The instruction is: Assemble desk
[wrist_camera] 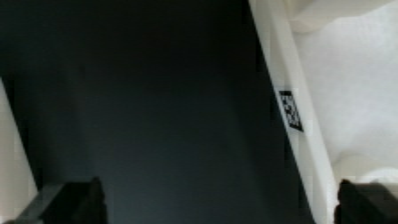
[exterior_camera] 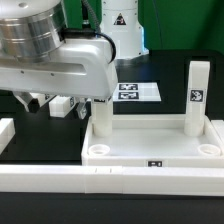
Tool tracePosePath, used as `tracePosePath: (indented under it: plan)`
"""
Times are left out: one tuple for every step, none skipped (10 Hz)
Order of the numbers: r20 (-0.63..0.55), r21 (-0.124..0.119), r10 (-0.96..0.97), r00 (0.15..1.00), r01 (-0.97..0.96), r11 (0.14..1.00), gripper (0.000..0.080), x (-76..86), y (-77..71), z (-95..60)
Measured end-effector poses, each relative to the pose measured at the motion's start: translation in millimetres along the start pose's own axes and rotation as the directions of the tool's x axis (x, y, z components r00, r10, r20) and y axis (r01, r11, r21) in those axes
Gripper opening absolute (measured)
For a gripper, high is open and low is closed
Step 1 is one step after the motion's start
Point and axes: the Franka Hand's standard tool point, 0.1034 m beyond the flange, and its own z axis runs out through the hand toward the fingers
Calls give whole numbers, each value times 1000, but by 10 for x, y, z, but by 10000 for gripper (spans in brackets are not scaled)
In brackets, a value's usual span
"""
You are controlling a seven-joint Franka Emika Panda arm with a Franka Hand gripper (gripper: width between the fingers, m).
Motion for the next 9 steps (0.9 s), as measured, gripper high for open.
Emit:
tracePosePath:
  plan:
    - [0,0,0,1000,0,1000,649,-1,0,3]
    - [4,6,9,1000,-9,1000,649,-9,18,7]
    - [17,31,57,998,-57,998,649,-44,167,27]
    - [36,44,98,995,-100,994,649,-119,374,85]
    - [73,63,107,992,-112,992,649,-245,514,152]
    - [117,89,143,983,-154,984,649,-363,622,213]
    - [146,95,153,977,-168,981,649,-425,681,235]
    - [146,94,153,977,-168,981,649,-423,680,237]
    - [146,94,153,977,-167,981,649,-424,677,242]
